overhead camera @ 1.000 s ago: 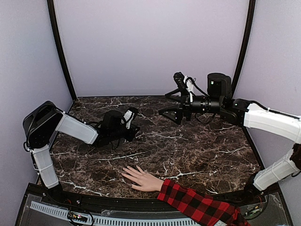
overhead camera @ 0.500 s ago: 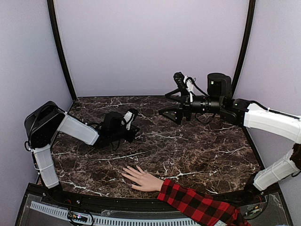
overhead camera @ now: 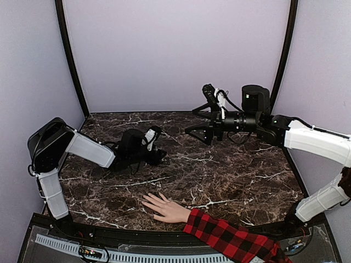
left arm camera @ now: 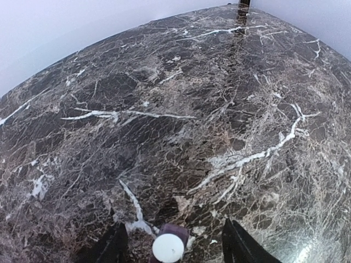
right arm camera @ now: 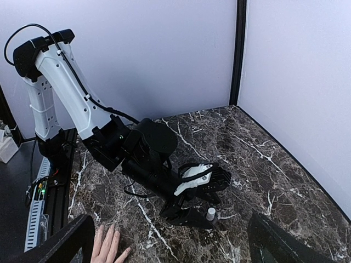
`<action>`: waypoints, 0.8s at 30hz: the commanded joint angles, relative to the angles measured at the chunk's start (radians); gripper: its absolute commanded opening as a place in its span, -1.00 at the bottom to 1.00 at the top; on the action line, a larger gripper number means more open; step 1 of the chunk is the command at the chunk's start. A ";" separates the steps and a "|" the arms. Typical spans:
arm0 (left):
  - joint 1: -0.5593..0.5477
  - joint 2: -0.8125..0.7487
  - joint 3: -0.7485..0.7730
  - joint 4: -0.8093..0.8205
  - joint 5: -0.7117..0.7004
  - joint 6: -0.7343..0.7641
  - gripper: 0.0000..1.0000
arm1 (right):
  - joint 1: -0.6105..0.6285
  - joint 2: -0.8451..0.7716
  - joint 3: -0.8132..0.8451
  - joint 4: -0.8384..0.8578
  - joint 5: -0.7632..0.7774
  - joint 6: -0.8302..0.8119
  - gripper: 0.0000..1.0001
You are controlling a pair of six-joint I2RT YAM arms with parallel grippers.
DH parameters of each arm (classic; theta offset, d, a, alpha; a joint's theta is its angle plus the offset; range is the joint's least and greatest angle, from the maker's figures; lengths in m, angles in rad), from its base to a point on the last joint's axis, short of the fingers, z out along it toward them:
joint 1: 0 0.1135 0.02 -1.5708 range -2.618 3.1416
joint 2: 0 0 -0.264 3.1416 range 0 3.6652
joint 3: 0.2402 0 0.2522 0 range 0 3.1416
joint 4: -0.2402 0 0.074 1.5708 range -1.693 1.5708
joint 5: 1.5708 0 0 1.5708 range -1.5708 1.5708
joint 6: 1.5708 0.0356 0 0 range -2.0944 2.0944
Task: Paint the nails
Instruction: Put down the nail polish bottle at the center of the board, then reset both arms
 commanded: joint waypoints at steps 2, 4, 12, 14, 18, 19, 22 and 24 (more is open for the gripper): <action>-0.004 -0.116 0.055 -0.090 -0.002 0.015 0.55 | -0.010 -0.002 0.004 0.026 -0.011 0.009 0.97; -0.003 -0.142 0.080 -0.157 -0.007 0.031 0.68 | -0.011 -0.002 0.004 0.026 -0.011 0.010 0.97; 0.027 -0.229 0.193 -0.327 0.044 0.016 0.98 | -0.013 -0.009 0.005 0.026 0.009 0.010 0.97; 0.053 -0.259 0.210 -0.361 0.088 -0.029 0.98 | -0.019 -0.013 0.002 0.026 0.022 0.012 0.97; 0.136 -0.330 0.252 -0.454 0.142 -0.148 0.98 | -0.047 -0.013 -0.004 0.029 0.052 0.039 0.97; 0.163 -0.340 0.257 -0.471 0.142 -0.159 0.98 | -0.059 -0.011 -0.008 0.035 0.059 0.054 0.97; 0.205 -0.390 0.259 -0.529 0.124 -0.181 0.98 | -0.109 0.003 -0.022 0.059 0.092 0.126 0.97; 0.226 -0.420 0.244 -0.552 0.099 -0.185 0.98 | -0.146 0.014 -0.036 0.074 0.107 0.172 0.97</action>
